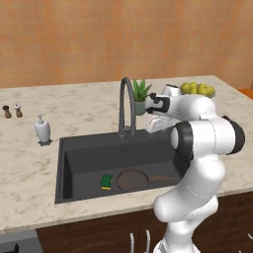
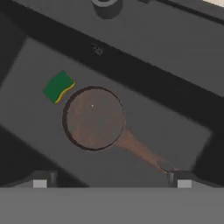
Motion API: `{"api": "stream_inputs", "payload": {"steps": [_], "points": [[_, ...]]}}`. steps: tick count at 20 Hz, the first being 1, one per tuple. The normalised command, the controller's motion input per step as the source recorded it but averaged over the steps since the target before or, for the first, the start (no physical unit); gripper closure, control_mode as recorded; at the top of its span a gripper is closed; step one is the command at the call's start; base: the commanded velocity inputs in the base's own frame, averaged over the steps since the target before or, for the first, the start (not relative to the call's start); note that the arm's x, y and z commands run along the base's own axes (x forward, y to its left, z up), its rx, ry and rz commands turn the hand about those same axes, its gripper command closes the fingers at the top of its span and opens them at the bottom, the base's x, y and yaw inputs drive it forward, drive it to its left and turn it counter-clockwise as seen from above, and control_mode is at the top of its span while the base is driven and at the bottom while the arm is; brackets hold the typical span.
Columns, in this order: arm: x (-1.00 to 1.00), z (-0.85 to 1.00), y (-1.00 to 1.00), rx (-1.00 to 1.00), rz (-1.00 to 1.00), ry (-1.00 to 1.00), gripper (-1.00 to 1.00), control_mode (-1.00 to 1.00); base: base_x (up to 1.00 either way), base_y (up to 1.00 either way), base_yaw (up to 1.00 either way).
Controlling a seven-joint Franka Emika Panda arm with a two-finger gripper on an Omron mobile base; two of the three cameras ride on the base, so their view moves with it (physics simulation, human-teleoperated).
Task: Pick the pan and sponge and place them into the sink. Then turn on the water.
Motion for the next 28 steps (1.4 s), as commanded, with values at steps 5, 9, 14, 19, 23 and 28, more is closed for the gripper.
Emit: {"api": "stream_inputs", "payload": {"steps": [5, 9, 14, 19, 23, 28], "points": [[0.78, -0.05, 0.26, 0.0, -0.63, -0.18, -1.0, -1.0, 0.0, 0.0, 0.0], [0.68, -0.06, -0.22, 0.03, -0.43, 0.02, -1.0, -1.0, 0.0, 0.0, 0.0], [0.13, 0.0, -0.27, 0.21, -0.03, 0.06, -1.0, -1.0, 0.0, 0.0, 0.0], [0.11, -0.02, -0.03, 0.31, 0.0, 0.0, -1.0, -1.0, 0.0, 0.0, 0.0], [0.17, -0.05, 0.01, 0.15, -0.01, 0.0, -1.0, -1.0, 0.0, 0.0, 0.0], [0.11, -0.04, 0.13, 0.01, -0.02, 0.0, -1.0, -1.0, 0.0, 0.0, 0.0]]}}
